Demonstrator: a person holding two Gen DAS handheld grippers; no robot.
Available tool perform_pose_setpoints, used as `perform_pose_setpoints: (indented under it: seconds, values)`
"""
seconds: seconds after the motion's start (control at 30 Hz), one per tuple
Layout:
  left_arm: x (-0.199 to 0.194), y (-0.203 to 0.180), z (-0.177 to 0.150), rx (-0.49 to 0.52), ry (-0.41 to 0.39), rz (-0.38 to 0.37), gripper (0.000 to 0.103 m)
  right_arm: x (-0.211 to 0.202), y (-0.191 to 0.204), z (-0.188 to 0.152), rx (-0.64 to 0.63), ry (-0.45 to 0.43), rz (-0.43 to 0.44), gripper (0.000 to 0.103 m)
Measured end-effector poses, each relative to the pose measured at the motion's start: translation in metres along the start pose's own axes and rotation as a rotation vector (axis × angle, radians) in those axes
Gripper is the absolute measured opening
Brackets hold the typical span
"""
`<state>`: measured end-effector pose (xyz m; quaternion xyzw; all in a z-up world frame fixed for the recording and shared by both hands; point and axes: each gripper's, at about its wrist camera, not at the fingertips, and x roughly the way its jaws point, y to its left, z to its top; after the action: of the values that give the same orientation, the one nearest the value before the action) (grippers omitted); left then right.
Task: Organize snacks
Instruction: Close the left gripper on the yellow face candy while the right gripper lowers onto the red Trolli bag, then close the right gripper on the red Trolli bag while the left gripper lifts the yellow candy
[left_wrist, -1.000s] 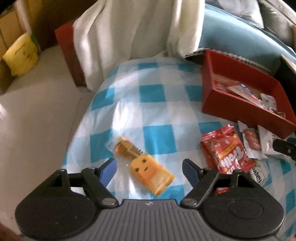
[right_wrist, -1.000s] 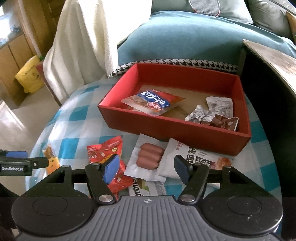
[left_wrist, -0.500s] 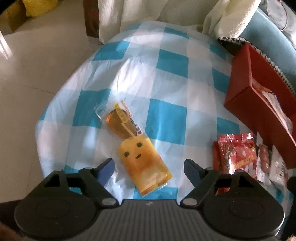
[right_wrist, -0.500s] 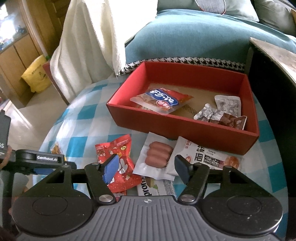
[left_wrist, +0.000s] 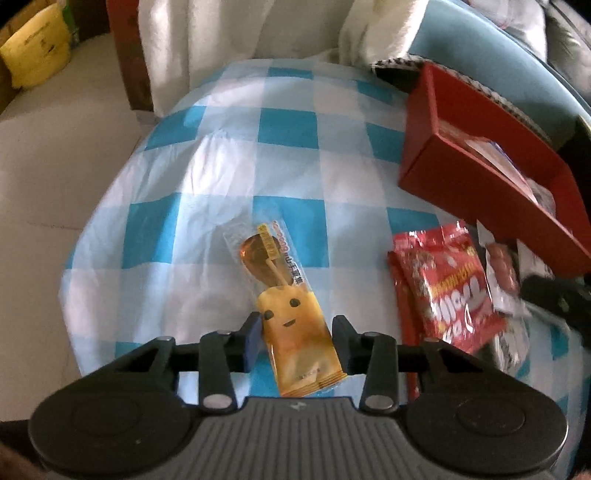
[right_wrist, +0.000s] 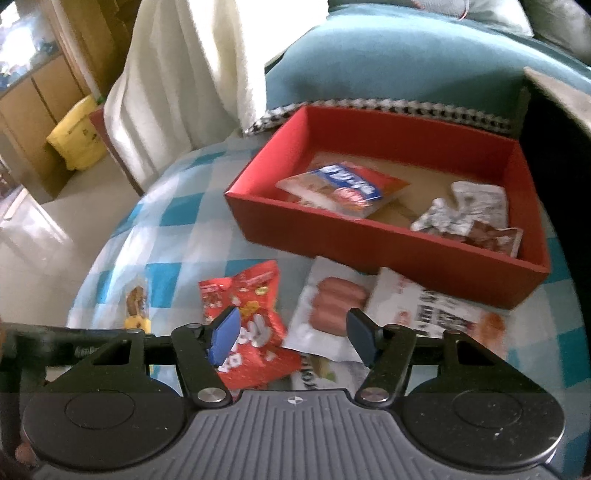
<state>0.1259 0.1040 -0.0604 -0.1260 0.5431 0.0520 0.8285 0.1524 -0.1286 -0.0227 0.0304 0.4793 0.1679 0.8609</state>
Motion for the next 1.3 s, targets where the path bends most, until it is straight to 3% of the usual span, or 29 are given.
perform_pose_setpoints:
  seconds: [0.27,0.4,0.5,0.73,0.8,0.87,1.03,1.17,1.3]
  values:
    - [-0.008,0.010,-0.008,0.051,0.026,-0.072,0.033,0.043,0.029,0.010,-0.084,0.069,-0.006,0.073]
    - [-0.003,0.010,-0.008,0.077,0.054,-0.071,0.033,0.065,0.038,0.010,-0.147,0.092,-0.042,0.083]
    - [-0.002,0.009,-0.008,0.085,0.065,-0.073,0.035,0.075,0.040,0.010,-0.148,0.120,-0.020,0.089]
    - [0.003,0.003,-0.005,0.095,0.066,-0.049,0.040,0.079,0.050,0.003,-0.186,0.116,-0.024,0.090]
    - [0.003,0.003,-0.004,0.090,0.055,-0.032,0.040,0.074,0.050,0.005,-0.162,0.114,0.005,0.086]
    - [0.005,0.002,-0.002,0.093,0.049,-0.015,0.040,0.071,0.052,0.006,-0.187,0.085,-0.032,0.084]
    - [0.006,-0.008,-0.003,0.134,0.042,0.018,0.046,0.080,0.056,-0.001,-0.220,0.118,-0.064,0.087]
    - [0.007,-0.012,-0.002,0.146,0.026,0.037,0.045,0.080,0.059,-0.003,-0.228,0.103,-0.066,0.076]
    - [0.003,-0.013,-0.003,0.163,0.006,0.026,0.037,0.075,0.054,-0.002,-0.187,0.119,-0.020,0.068]
